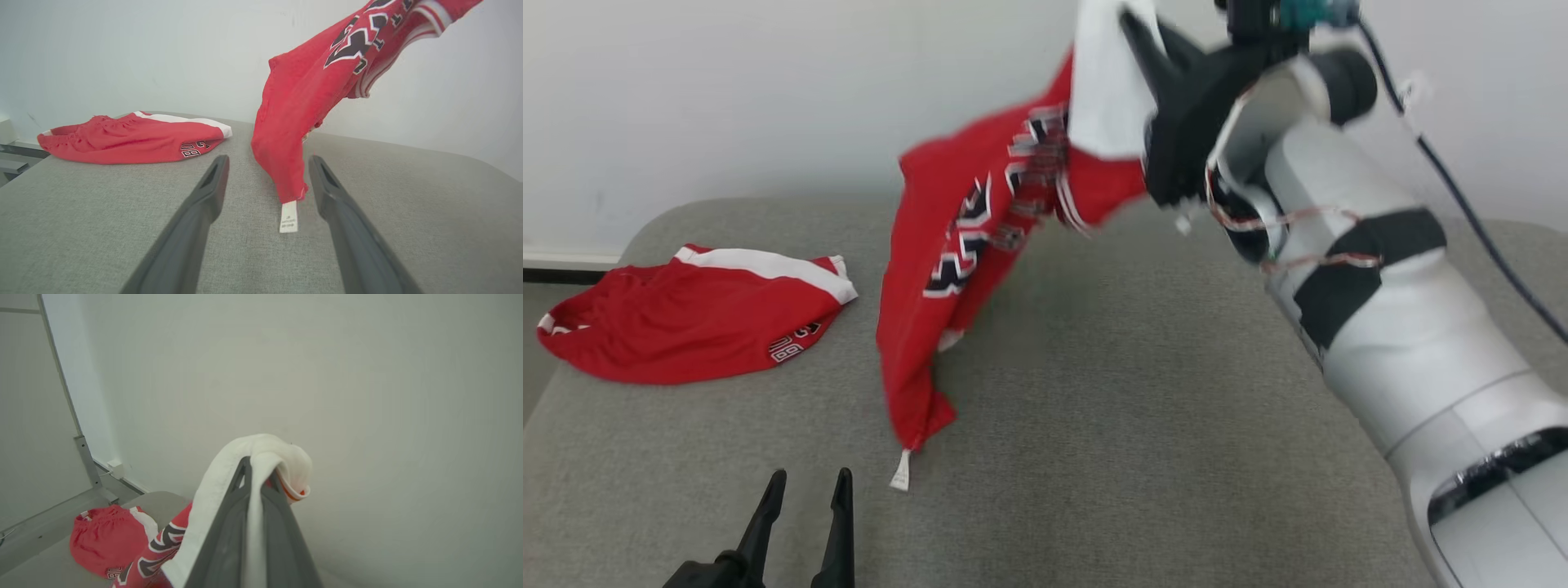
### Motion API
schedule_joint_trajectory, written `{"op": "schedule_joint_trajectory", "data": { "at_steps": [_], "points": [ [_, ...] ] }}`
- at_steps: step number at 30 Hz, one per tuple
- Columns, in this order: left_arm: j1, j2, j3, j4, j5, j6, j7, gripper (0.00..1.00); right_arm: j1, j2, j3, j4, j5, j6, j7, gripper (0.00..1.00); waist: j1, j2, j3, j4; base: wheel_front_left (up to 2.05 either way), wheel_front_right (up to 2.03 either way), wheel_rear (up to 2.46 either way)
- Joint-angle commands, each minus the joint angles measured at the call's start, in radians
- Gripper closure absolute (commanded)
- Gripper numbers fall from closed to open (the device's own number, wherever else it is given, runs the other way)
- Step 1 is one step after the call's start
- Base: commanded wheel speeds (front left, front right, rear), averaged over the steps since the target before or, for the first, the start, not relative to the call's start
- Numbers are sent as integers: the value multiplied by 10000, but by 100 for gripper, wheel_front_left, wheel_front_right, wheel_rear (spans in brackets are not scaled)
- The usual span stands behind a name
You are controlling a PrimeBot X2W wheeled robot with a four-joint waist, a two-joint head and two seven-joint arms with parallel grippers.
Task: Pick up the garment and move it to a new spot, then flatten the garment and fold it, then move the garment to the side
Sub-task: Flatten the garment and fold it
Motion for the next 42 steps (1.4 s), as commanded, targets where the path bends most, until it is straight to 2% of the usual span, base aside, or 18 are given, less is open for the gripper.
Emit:
{"op": "schedule_joint_trajectory", "data": {
  "at_steps": [1, 4, 11, 14, 15, 16, 17, 21, 24, 31, 36, 42],
  "points": [
    [91, 7, 58, -46, -63, 19, -9, 0, 470, -284, 52, 256, 36, -25, 118, 100, 1, 0, 39, -278, 0, 0, 0],
    [119, -2, 105, -64, -78, 19, -9, 0, 983, -588, 198, 641, -130, -25, 273, 100, 1, 0, 61, -441, 0, 0, 0],
    [-11, -19, 5, -75, -59, 19, -9, 0, 2709, -1744, 212, 2275, -695, -25, 355, 100, 1, 0, 90, -801, 0, 0, 0],
    [-86, -25, -66, -56, -40, 19, -9, 0, 3352, -2244, 57, 2606, -925, -25, 443, 100, 1, 0, 104, -887, 0, 0, 0],
    [-124, -24, -76, -39, -26, 19, -9, 0, 3600, -2346, -43, 2671, -976, -25, 518, 90, 1, 0, 115, -921, 0, 0, 0],
    [-170, -21, -87, -20, -7, 19, -9, 0, 3847, -2450, -124, 2713, -1030, -25, 626, 58, 1, 0, 129, -948, 0, 0, 0],
    [-208, -20, -97, 1, 7, 19, -9, 0, 4040, -2567, -209, 2736, -1092, -25, 744, 0, 1, 0, 137, -970, 0, 0, 0],
    [-451, 83, -159, 141, 36, 19, -9, 0, 4628, -2923, -574, 2758, -1373, -25, 1364, 0, 1, 0, 255, -1068, 0, 0, 0],
    [-714, 139, -239, 304, 12, 19, -9, 0, 4704, -2961, -841, 2750, -1554, -25, 1935, 0, 1, 0, 360, -1094, 0, 0, 0],
    [-1172, 172, -348, 380, -83, 19, -9, 0, 3354, -2521, -1454, 2735, -1872, -25, 1517, 0, 1, 0, 802, -973, 0, 0, 0],
    [-1317, 123, -527, 252, -140, 19, -9, 0, 2366, -1963, -1710, 2689, -1844, -25, 1655, 0, 1, 0, 1254, -535, 0, 0, 0],
    [-1469, 59, -828, 129, -184, 19, -9, 0, 1868, -1687, -1931, 2720, -1731, -25, 2410, 0, 1, 0, 1714, 328, 0, 0, 0]
  ]
}}
